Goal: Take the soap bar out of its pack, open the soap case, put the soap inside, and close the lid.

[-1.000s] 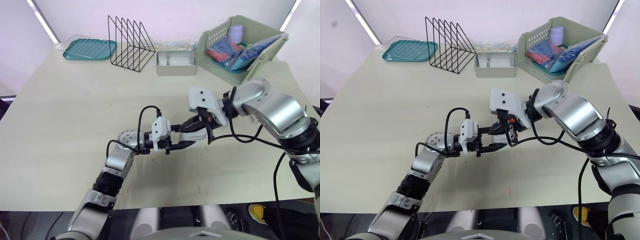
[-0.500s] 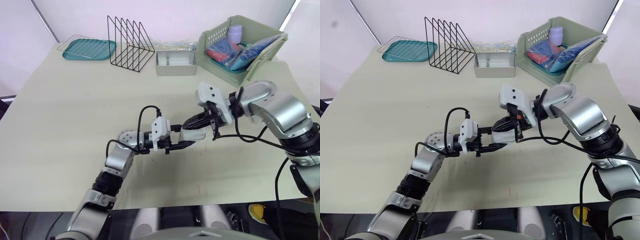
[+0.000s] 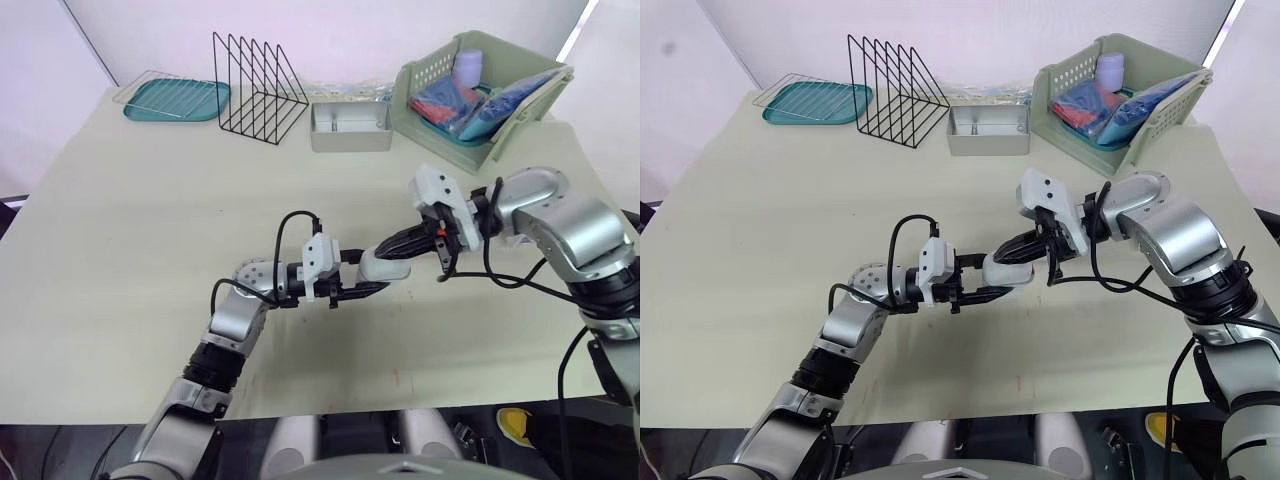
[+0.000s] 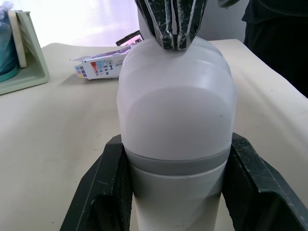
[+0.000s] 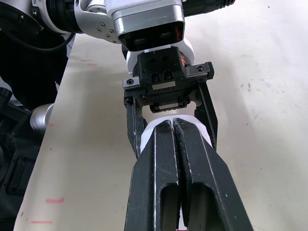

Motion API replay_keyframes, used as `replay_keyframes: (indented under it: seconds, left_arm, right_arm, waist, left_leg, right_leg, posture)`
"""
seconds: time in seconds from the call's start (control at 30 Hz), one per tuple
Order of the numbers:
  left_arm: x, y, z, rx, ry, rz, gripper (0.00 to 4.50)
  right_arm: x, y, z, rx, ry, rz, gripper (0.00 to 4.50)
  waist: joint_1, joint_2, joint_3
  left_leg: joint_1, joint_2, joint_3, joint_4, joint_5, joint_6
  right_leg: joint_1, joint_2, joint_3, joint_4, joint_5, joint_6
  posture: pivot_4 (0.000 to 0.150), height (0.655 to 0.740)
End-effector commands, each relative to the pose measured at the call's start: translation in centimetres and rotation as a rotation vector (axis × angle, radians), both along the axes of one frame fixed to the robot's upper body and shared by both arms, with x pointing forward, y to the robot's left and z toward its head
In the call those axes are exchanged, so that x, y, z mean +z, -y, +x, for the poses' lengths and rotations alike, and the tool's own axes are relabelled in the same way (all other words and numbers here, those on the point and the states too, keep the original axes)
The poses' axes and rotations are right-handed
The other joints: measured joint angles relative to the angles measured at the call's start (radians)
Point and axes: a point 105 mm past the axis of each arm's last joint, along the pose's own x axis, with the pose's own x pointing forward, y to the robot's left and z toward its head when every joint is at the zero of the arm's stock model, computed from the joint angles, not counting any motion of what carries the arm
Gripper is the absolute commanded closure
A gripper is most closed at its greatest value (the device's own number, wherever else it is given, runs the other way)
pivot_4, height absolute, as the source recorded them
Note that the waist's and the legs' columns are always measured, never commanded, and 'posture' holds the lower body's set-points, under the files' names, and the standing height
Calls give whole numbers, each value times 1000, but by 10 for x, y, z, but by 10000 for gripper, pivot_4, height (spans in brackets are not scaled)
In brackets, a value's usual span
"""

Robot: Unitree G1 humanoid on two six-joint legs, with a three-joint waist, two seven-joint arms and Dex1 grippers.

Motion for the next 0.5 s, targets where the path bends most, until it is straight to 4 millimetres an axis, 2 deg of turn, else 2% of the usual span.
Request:
replay_keyframes:
  seconds: [0.03,0.5]
  left_arm:
    - [1,-3,-1,-7,2,11,25838]
    - [2,-3,-1,-5,6,12,25838]
  right_arm:
    - [-16,13,6,-60,-32,-55,44611]
    - [-33,24,12,-91,-40,-98,44611]
  waist:
    - [0,0,0]
    - [-2,0,0]
  left_leg:
    - [0,0,0,0,0,0]
    - [3,0,0,0,0,0]
  right_leg:
    - [0,0,0,0,0,0]
    - [3,0,0,0,0,0]
  posture:
    - [1500,7400]
    - [1500,7400]
